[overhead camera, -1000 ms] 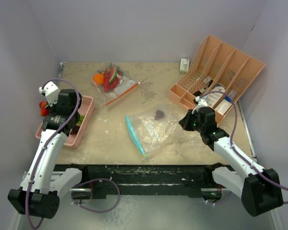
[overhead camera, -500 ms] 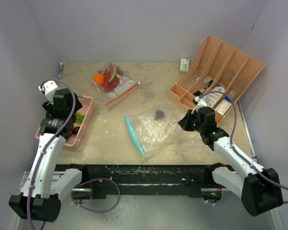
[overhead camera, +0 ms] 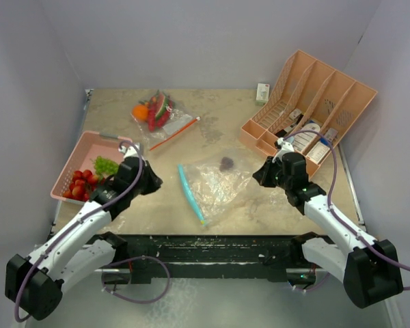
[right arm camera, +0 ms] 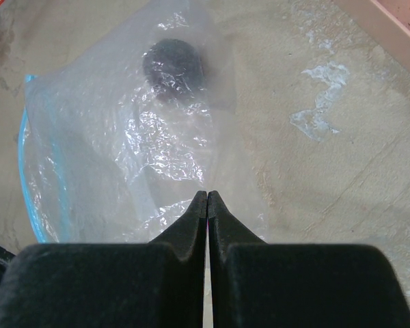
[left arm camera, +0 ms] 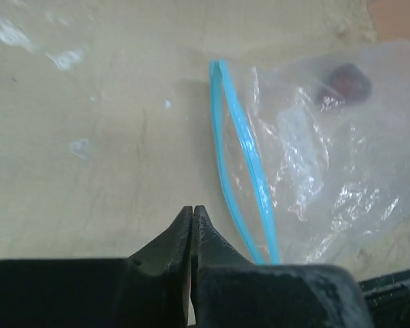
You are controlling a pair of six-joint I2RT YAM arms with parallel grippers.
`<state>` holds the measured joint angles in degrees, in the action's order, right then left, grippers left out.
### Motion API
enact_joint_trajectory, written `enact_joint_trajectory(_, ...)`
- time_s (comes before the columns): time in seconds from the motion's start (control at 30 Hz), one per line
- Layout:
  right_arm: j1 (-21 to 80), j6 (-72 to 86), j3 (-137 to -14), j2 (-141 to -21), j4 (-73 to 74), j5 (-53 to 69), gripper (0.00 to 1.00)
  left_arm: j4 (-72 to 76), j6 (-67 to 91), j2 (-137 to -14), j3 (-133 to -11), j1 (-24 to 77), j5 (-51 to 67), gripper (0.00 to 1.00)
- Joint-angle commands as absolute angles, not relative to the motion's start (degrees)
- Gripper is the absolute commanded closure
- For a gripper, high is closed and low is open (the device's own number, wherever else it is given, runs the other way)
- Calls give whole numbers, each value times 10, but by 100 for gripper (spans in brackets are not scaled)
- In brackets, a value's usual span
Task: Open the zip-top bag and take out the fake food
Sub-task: Pick up the fake fruit from the zipper food storage bag.
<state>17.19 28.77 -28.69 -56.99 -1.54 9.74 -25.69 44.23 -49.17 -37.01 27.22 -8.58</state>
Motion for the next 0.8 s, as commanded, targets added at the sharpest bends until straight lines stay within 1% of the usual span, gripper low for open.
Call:
enact_joint_trajectory(0.0,170,294,-302,-571,-20,106,100,-117,519,-502,-308,306,-3,100)
enact_joint_trajectory(0.1,170,293,-302,-571,-18,111,100,11,568,-536,-247,312,59,100)
enact_joint_trajectory(0.17,170,295,-302,-568,-15,115,100,77,585,-574,-220,320,72,100)
enact_joint_trajectory(0.33,170,298,-300,-552,-3,113,100,144,584,-652,-222,338,63,100)
enact_joint_trajectory(0.47,170,297,-301,-543,6,112,100,165,582,-707,-240,338,69,100)
enact_joint_trajectory(0.6,170,297,-294,-537,11,124,100,256,599,-766,-235,342,89,100)
enact_joint_trajectory(0.77,171,312,-282,-523,-18,135,100,355,621,-835,-230,346,106,100)
